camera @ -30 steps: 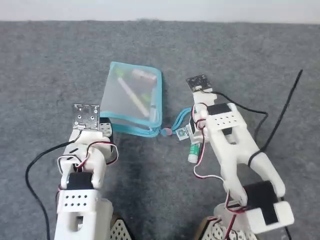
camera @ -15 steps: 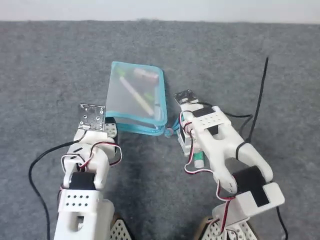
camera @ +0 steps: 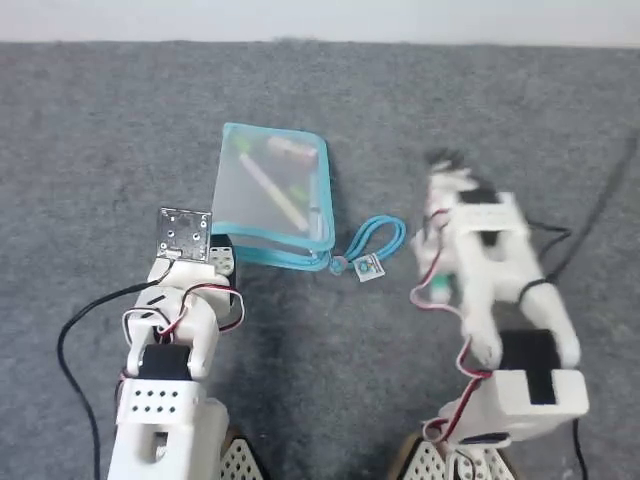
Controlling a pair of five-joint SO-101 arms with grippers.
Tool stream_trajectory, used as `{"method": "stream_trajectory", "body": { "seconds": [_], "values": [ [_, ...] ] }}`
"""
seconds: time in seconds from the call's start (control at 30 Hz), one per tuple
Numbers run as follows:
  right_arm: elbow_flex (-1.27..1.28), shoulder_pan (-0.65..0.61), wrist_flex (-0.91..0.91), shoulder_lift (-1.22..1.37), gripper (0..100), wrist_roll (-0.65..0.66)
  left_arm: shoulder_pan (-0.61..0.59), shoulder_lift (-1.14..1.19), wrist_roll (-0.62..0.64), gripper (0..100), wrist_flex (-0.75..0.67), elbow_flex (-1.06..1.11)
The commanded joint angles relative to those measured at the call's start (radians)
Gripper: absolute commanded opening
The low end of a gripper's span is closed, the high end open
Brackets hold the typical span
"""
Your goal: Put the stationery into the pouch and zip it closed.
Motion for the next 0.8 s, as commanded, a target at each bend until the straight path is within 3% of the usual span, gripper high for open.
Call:
{"method": "stream_trajectory", "body": {
  "seconds": [0.0, 0.13, 0.3, 0.77],
  "values": [
    [-0.172, 0.082, -0.005, -0.005, 0.7, 0.021, 0.012, 0.002, -0.015, 1, -0.002, -0.010],
    [-0.207, 0.077, -0.058, -0.007, 3.3, 0.086, 0.012, 0.002, -0.015, 1, -0.002, -0.010],
    [-0.184, 0.056, -0.062, -0.010, 19.3, 0.101, 0.012, 0.002, -0.015, 1, -0.002, -0.010],
    [-0.015, 0.071, -0.081, -0.012, 16.9, 0.094, 0.006, 0.002, -0.015, 1, 0.002, -0.010]
  ]
}}
